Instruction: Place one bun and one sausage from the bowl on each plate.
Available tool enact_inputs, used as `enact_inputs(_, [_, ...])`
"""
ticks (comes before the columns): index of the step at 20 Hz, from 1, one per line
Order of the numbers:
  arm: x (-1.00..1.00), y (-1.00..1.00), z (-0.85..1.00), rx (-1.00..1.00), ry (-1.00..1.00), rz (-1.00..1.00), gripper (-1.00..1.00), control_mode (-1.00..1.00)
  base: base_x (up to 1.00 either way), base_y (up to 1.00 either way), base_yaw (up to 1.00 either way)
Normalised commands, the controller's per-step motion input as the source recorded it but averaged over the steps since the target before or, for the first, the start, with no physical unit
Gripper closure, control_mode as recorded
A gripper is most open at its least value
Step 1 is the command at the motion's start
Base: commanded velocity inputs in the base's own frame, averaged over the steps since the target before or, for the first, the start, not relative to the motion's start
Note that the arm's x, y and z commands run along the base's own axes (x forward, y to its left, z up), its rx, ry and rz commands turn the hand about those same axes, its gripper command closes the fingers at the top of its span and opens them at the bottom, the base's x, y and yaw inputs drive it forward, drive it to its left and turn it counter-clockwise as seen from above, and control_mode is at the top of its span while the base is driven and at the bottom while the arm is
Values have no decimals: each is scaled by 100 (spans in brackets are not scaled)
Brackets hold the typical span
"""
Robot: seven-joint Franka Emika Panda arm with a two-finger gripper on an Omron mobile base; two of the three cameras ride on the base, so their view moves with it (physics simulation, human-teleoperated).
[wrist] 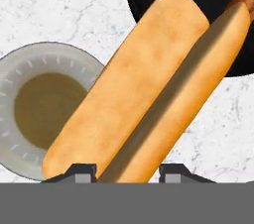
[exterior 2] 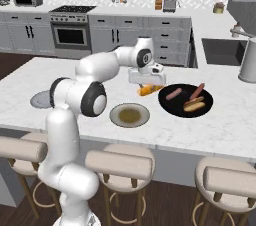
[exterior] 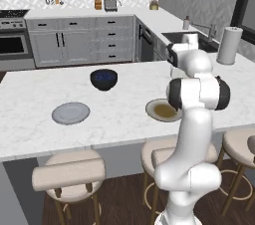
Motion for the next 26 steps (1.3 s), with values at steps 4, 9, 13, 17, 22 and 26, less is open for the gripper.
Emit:
enact_inputs(4, [-100, 100, 0, -4, 0, 51, 100, -100, 0, 0, 0])
enact_inputs(9, [-42, 100, 0, -10, 13, 62, 100, -100, 0, 0, 0])
enact_inputs(13, [24, 30, -42, 8, 26, 47, 100, -100, 0, 0, 0])
enact_inputs(17, [84, -23, -44, 23, 21, 25, 100, -100, 0, 0, 0])
enact_inputs(22, [29, 11, -40, 6, 1, 1, 100, -100, 0, 0, 0])
enact_inputs(26, [0, 9, -27, 0, 0, 0, 100, -100, 0, 0, 0])
